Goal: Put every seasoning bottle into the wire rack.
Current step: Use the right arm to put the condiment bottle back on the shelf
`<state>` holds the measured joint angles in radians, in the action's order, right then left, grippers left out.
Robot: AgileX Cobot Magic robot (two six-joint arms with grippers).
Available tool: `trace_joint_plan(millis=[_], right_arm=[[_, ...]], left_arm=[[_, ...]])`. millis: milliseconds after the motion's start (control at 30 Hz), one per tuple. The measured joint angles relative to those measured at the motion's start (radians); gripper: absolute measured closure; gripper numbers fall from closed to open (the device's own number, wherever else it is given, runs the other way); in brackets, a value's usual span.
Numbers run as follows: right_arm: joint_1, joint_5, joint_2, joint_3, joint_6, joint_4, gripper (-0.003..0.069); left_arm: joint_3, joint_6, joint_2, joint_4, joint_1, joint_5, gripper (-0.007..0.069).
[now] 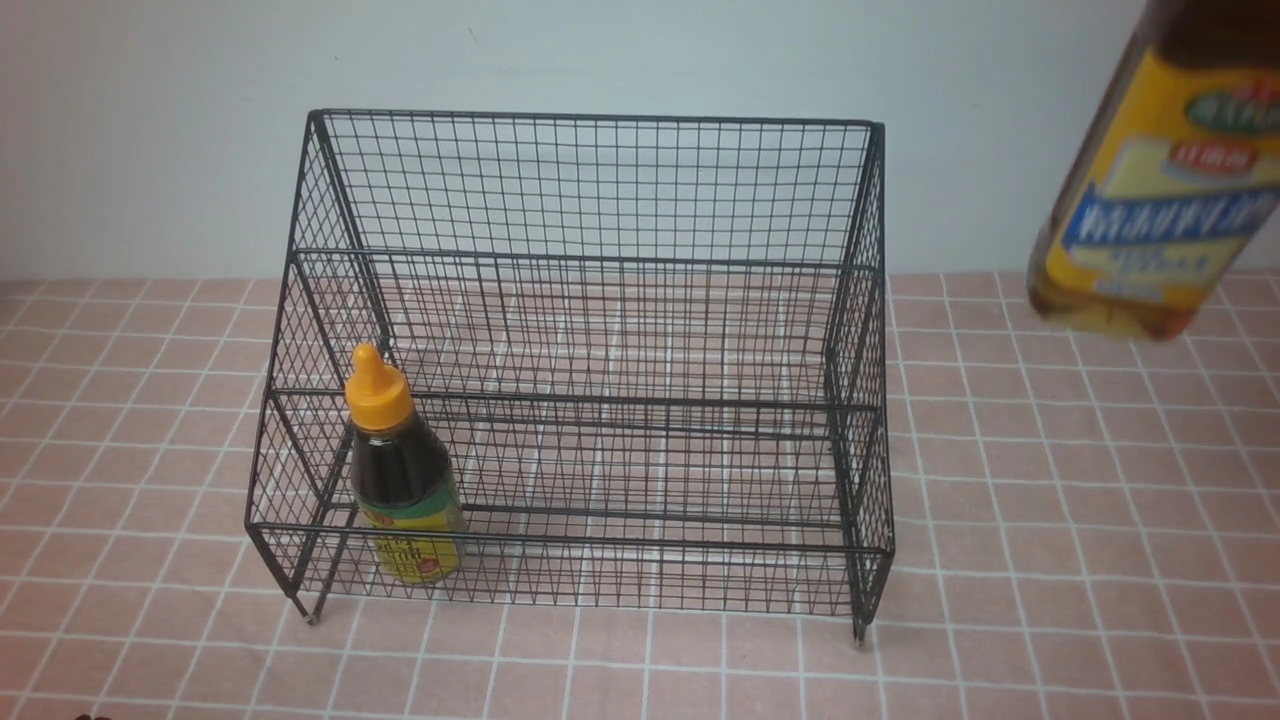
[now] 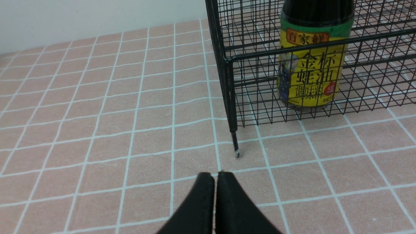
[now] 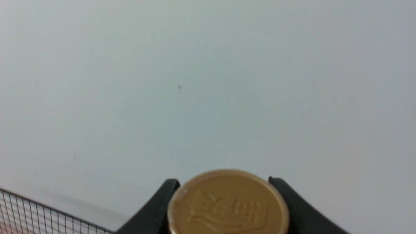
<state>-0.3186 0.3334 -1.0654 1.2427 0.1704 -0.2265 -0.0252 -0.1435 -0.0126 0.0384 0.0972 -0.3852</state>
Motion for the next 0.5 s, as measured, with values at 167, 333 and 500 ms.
trace_joint_plan(millis=[167, 333, 500], right_arm=[[-0.051, -0.024, -0.081, 0.072, 0.000, 0.006, 0.0346], [-0.151, -0.032, -0.239, 0.181, 0.009, 0.005, 0.0346], [-0.167, -0.043, -0.343, 0.275, 0.017, 0.015, 0.0346]], left_arm=[[0.000, 0.000, 0.000, 0.000, 0.000, 0.000, 0.0631], [0.000, -0.001, 0.000, 0.000, 0.000, 0.000, 0.0631], [0.000, -0.001, 0.000, 0.000, 0.000, 0.000, 0.0631]])
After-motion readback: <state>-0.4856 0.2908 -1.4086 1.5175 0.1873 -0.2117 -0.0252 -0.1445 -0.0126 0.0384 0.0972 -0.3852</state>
